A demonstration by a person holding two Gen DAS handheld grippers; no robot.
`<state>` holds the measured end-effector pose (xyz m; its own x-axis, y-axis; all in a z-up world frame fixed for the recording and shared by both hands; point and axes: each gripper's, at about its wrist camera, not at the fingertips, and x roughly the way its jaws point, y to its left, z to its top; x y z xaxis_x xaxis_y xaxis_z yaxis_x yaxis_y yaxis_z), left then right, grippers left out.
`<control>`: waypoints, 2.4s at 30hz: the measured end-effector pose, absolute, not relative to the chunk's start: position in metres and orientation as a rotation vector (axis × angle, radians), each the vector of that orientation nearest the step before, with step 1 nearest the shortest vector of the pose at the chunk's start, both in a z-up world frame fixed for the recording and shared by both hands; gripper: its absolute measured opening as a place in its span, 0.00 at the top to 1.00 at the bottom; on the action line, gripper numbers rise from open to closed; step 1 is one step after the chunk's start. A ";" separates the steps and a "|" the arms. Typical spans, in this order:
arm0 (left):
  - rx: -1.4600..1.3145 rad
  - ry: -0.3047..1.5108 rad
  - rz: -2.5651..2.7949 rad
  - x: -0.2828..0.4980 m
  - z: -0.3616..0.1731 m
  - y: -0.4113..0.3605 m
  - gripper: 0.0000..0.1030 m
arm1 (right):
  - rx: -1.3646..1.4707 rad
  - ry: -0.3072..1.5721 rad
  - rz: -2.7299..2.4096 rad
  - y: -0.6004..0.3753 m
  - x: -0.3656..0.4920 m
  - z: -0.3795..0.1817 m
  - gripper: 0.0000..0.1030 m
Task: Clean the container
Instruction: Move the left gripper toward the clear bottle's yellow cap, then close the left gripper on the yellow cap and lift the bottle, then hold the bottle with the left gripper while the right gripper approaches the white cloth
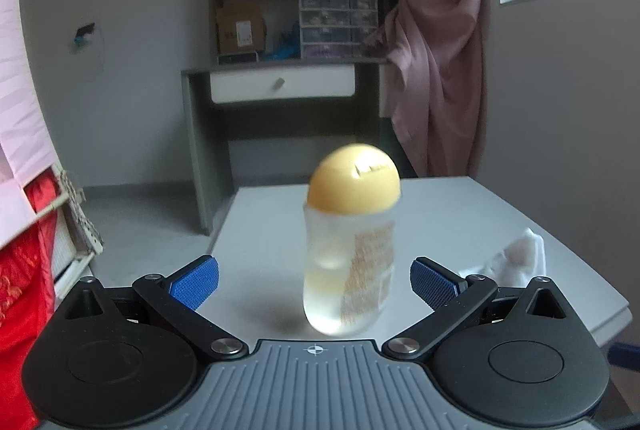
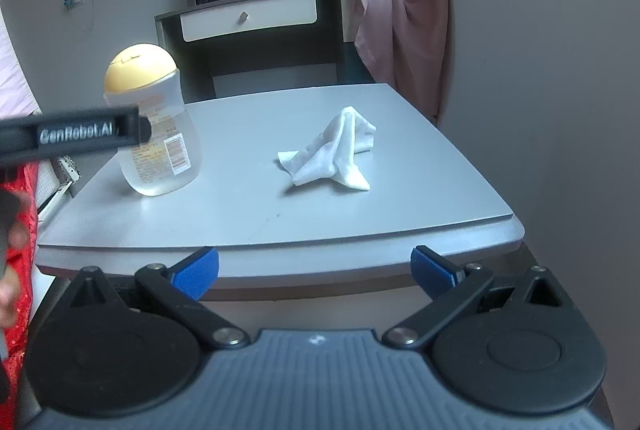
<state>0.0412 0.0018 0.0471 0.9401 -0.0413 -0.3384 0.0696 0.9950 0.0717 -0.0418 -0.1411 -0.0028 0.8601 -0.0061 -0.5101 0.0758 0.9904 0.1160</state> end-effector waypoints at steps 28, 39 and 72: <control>0.043 0.258 -0.107 0.108 0.054 0.006 0.00 | 0.157 0.567 -0.035 -0.143 -0.031 -0.010 0.00; 0.084 0.304 -0.200 0.141 0.034 -0.001 0.48 | 0.160 0.578 -0.039 -0.144 -0.027 -0.012 0.00; 0.091 0.352 -0.242 0.149 0.031 0.009 0.56 | 0.149 0.448 -0.042 -0.161 -0.016 0.005 0.01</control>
<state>0.1494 0.0094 0.0314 0.9103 -0.2190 -0.3514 0.2504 0.9670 0.0461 -0.0160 -0.1613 0.0054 0.9005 -0.0075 -0.4349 0.0733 0.9882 0.1347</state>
